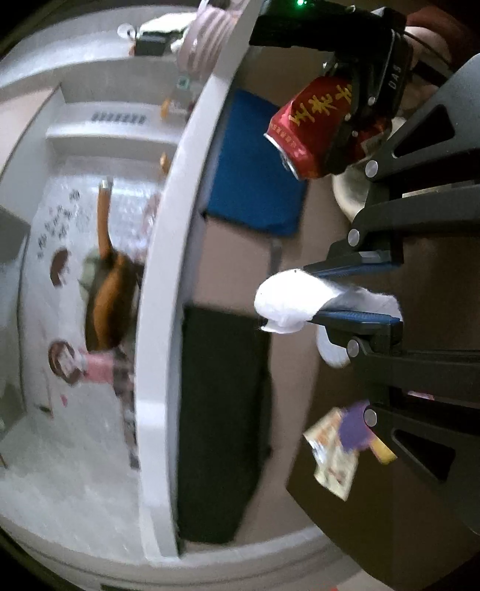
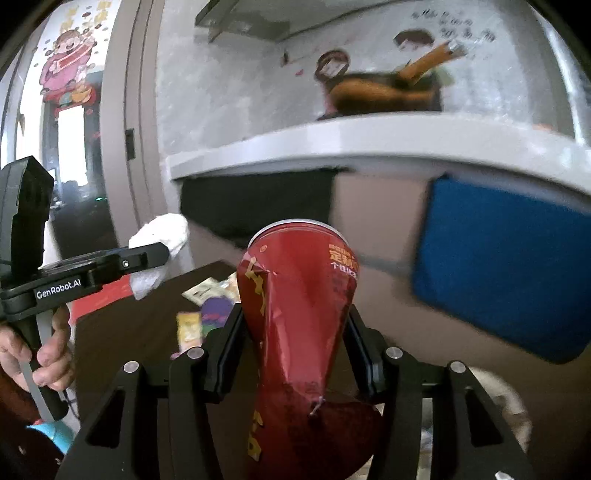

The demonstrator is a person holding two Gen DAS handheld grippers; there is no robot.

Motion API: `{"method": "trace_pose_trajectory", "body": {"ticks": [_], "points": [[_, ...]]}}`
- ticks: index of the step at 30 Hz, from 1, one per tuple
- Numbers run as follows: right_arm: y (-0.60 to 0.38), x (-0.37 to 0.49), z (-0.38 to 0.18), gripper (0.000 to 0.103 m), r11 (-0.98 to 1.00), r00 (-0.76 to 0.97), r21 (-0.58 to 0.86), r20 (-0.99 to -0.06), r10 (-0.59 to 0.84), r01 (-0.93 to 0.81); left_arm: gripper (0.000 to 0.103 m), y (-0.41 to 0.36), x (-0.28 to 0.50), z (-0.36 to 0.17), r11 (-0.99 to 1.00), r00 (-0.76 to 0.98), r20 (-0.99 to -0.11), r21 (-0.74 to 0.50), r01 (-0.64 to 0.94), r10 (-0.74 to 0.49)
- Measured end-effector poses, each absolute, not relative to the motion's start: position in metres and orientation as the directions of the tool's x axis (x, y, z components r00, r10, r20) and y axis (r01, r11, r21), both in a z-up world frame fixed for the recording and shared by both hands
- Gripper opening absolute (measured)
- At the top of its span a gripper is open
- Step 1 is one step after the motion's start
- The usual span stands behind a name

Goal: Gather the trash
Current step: 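Carry the white tissue and red can over the bin and release both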

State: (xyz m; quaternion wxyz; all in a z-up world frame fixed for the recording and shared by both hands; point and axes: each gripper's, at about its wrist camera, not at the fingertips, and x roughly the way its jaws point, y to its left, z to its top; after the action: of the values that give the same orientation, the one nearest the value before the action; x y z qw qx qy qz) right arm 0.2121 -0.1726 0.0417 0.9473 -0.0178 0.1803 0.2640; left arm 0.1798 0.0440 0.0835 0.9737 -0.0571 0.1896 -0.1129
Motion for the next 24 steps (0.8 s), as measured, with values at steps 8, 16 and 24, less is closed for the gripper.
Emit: {"method": "trace_pose_trajectory", "body": {"ticks": [8,16,24], "points": [[-0.245,0.194,0.059,0.048,0.933,0.883,0.034,-0.311,0.351,-0.359,0.017,-0.046,0.197,0.086,0.932,0.872,-0.328,-0.114,0.344,-0.362],[-0.302,0.197,0.039,0.048,0.967,0.904,0.077,-0.343,0.254,-0.243,0.017,-0.108,0.217,0.049,0.888,0.800,-0.393,-0.130,0.440,-0.454],[-0.321,0.218,0.006,0.048,0.973,0.881,0.135,-0.414,0.228,-0.189,0.017,-0.122,0.244,0.015,0.878,0.740,-0.479,-0.175,0.446,-0.472]]}}
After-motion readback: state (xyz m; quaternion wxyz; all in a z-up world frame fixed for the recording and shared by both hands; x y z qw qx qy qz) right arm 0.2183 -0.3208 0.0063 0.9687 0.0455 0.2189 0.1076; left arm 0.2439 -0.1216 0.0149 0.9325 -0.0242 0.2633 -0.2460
